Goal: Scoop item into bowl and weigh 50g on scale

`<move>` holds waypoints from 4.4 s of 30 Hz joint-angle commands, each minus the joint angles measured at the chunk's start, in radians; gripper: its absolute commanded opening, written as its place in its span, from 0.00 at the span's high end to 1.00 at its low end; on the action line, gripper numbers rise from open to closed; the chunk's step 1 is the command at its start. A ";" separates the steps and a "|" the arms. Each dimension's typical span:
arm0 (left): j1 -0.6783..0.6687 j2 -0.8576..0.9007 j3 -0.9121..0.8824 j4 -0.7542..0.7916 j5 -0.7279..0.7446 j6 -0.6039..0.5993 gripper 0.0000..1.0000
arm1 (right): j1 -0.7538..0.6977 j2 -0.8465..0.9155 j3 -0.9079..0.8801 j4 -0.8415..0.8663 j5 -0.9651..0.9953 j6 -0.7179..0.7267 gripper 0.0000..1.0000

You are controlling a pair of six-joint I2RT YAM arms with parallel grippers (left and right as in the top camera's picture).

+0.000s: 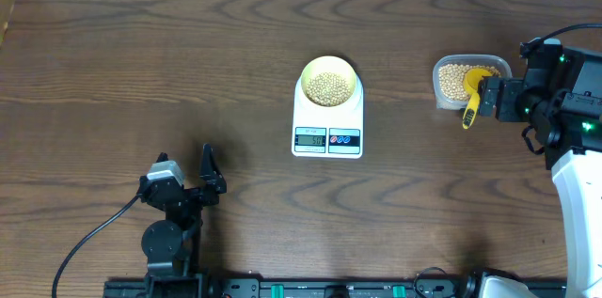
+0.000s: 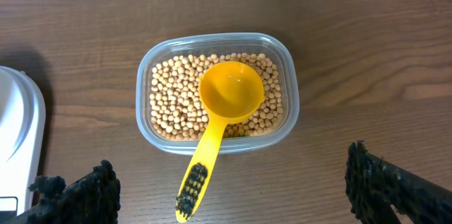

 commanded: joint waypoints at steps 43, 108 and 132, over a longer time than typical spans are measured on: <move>0.006 -0.006 -0.014 -0.044 -0.043 0.010 0.14 | 0.018 -0.300 -0.559 0.554 -0.098 0.119 0.01; 0.006 -0.006 -0.014 -0.045 -0.043 0.010 0.14 | 0.169 -1.285 -1.042 0.531 -0.033 -0.003 0.01; 0.006 -0.006 -0.014 -0.044 -0.043 0.010 0.14 | 0.169 -1.285 -1.041 0.517 0.159 0.036 0.01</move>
